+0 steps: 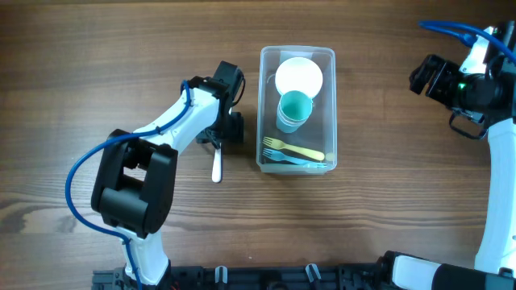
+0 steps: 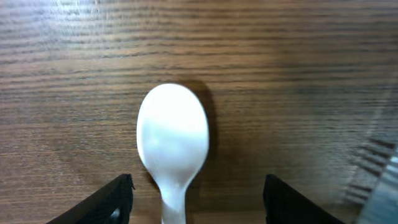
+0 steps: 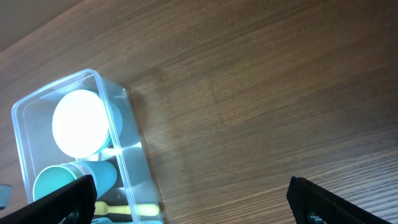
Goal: Pack container
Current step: 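Grasp the white spoon with the left gripper, then place the white spoon into the container with the forks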
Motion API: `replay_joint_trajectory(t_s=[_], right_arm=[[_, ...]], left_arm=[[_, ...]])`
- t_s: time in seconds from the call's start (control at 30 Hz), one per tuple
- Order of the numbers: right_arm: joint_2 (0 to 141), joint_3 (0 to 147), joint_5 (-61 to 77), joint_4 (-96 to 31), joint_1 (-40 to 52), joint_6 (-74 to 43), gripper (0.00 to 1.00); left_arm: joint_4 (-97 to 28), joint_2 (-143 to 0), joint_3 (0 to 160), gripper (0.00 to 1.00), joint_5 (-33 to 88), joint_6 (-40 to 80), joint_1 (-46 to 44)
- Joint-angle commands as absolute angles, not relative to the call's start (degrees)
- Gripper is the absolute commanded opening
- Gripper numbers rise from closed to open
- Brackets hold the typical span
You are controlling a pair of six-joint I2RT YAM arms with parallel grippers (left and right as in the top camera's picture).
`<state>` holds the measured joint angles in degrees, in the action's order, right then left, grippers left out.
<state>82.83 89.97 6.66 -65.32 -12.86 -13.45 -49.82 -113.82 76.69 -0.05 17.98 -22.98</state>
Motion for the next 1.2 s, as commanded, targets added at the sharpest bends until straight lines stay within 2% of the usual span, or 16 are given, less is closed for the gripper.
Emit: replay_joint_trajectory(t_s=[0.0, 0.1, 0.17, 0.2, 0.23, 0.27, 0.33, 0.47, 0.57, 0.63, 0.73, 0.8, 0.9, 1.1, 1.17], right_arm=[[83.0, 89.6, 7.5, -65.2, -13.0, -14.1, 1.0], [83.0, 89.6, 7.5, -65.2, -13.0, -14.1, 1.0], [83.0, 89.6, 7.5, -65.2, -13.0, -14.1, 1.0], [83.0, 89.6, 7.5, -65.1, -13.0, -14.1, 1.0], [83.0, 89.6, 7.5, -65.1, -13.0, -14.1, 1.0], [83.0, 89.6, 7.5, -65.2, -13.0, -14.1, 1.0], [83.0, 89.6, 7.5, -65.2, -13.0, -14.1, 1.0], [83.0, 89.6, 7.5, -65.2, -13.0, -14.1, 1.0], [83.0, 89.6, 7.5, -65.2, -13.0, -14.1, 1.0], [83.0, 89.6, 7.5, -65.2, -13.0, -14.1, 1.0], [83.0, 89.6, 7.5, -65.2, -13.0, -14.1, 1.0], [83.0, 89.6, 7.5, -65.2, -13.0, -14.1, 1.0], [83.0, 89.6, 7.5, -65.2, -13.0, -14.1, 1.0], [83.0, 89.6, 7.5, -65.2, -13.0, -14.1, 1.0], [83.0, 89.6, 7.5, -65.2, -13.0, -14.1, 1.0]], left_arm=[[-48.2, -114.8, 72.8, 0.66, 0.4, 20.2, -22.8], [-47.1, -114.8, 70.8, 0.61, 0.4, 20.2, -22.8], [-46.9, -114.8, 70.8, 0.49, 0.4, 20.2, -22.8], [-46.7, -114.8, 70.8, 0.36, 0.4, 20.1, -22.8], [-46.7, -114.4, 71.0, 0.14, 0.4, 19.9, -22.7], [-46.9, -113.7, 71.2, 0.13, 0.4, 19.8, -22.7], [-49.1, -111.2, 72.8, 0.04, -0.1, 19.7, -22.5], [-54.8, -101.3, 76.5, 0.04, -0.3, 19.7, -23.1], [-57.1, -89.5, 76.6, 0.04, -0.3, 15.3, -25.1], [-54.5, -80.7, 76.6, 0.04, -0.3, 5.2, -28.3], [-46.1, -75.3, 76.6, 0.04, -0.3, -10.4, -34.3], [-42.5, -76.6, 76.6, 0.04, -1.3, -16.7, -38.2], [-39.0, -83.4, 76.6, 0.04, -1.0, -19.7, -43.3], [-38.1, -100.1, 76.6, 0.04, -1.1, -41.7, -54.8], [-37.8, -102.4, 76.6, 0.04, -1.6, -43.3, -55.7]])
